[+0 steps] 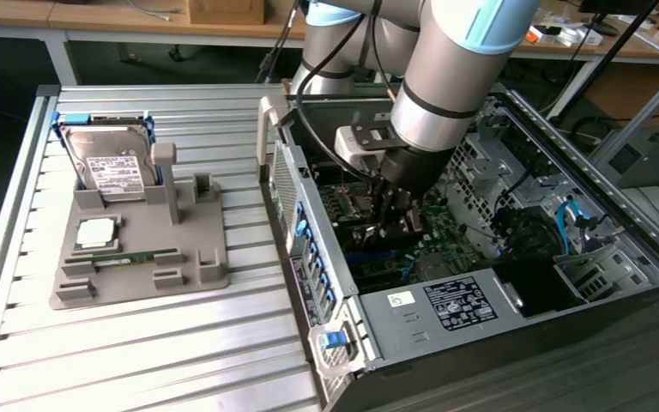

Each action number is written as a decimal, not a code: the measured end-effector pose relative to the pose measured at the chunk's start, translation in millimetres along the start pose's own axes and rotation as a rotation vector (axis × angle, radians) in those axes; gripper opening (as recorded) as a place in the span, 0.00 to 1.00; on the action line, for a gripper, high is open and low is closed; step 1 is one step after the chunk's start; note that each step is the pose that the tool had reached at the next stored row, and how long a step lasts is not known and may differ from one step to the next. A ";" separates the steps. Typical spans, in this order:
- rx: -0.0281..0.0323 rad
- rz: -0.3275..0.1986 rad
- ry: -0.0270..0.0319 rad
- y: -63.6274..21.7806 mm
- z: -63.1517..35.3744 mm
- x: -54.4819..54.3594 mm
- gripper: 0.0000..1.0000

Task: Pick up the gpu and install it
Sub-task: 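Insert the gpu into the slot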

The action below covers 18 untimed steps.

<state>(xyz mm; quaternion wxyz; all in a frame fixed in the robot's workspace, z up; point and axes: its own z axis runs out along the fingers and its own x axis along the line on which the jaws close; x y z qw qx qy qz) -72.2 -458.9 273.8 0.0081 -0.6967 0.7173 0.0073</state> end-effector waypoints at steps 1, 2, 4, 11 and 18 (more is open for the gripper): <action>-0.0001 0.000 0.0001 0.8 0.0 0.4 0.27; -0.0001 0.000 0.0001 1.5 0.0 0.6 0.27; 0.0000 0.000 -0.0001 1.9 0.0 0.8 0.27; 0.0000 0.000 -0.0001 2.4 0.0 1.7 0.27; -0.0104 0.000 0.0001 1.4 0.1 1.6 0.27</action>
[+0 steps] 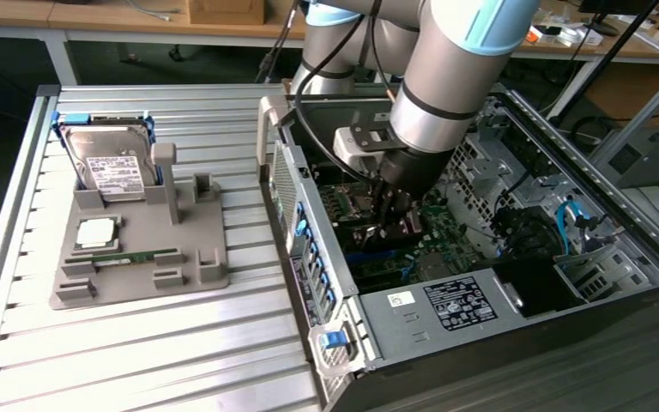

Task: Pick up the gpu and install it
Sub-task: 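Insert the gpu into the slot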

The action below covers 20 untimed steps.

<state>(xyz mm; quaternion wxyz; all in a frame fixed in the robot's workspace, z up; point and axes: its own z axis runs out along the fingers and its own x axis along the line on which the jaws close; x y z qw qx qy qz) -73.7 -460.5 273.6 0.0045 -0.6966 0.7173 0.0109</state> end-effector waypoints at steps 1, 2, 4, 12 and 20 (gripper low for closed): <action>-0.0119 0.000 0.0003 -0.3 0.1 0.0 0.27; -0.0212 0.000 0.0002 -0.5 0.2 0.0 0.27; -0.0302 0.001 0.0013 -0.1 -0.1 0.2 0.27; -0.0297 0.001 0.0007 -0.2 1.4 0.1 0.27; -0.0299 0.001 -0.0001 -0.3 2.8 0.2 0.27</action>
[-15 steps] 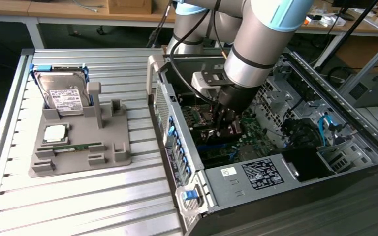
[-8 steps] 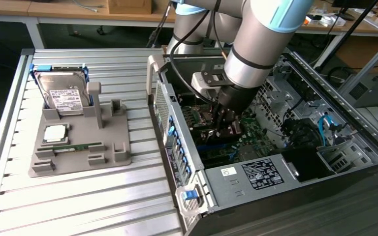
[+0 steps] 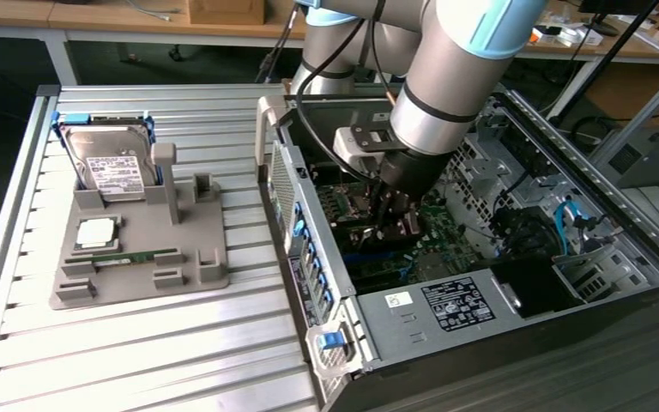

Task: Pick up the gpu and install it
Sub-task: 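Insert the gpu into the slot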

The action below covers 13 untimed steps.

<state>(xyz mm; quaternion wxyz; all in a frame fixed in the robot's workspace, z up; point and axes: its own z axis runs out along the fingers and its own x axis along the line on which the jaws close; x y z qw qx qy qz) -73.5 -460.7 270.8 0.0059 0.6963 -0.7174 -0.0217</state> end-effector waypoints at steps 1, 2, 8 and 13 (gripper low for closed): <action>0.0000 0.000 0.0000 0.0 0.0 0.0 0.27; 0.0000 0.000 0.0000 -0.1 0.0 0.0 0.27; 0.0000 0.000 0.0001 -1.0 0.2 0.0 0.27; -0.0002 0.000 0.0001 -3.2 1.4 0.7 0.27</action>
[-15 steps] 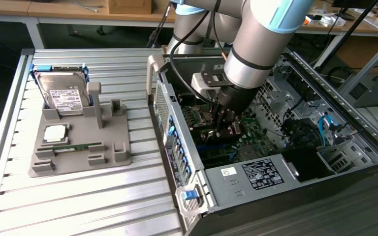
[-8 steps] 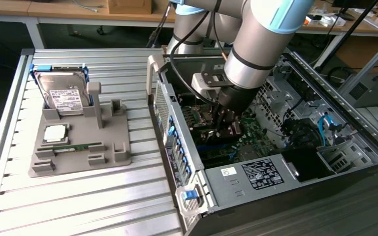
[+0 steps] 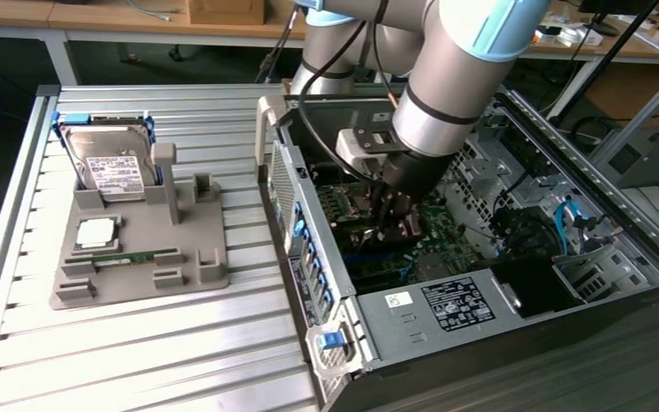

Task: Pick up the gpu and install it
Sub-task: 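Insert the gpu into the slot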

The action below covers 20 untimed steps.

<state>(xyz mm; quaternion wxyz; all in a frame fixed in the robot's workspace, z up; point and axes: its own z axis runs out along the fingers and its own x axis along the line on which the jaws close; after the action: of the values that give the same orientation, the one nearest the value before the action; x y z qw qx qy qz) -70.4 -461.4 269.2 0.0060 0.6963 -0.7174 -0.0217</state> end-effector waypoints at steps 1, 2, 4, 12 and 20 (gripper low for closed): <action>-0.0002 0.000 -0.0001 -1.5 0.5 0.0 0.27; -0.0005 0.000 0.0000 -3.8 1.0 0.0 0.27; -0.0008 0.000 0.0001 -6.7 1.4 -0.1 0.27; -0.0008 0.000 0.0002 -7.9 1.8 -0.1 0.27; -0.0008 0.000 0.0001 -5.0 3.8 0.0 0.27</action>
<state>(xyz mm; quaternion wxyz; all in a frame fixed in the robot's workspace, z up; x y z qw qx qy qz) -65.5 -461.5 265.2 0.0063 0.6965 -0.7172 -0.0220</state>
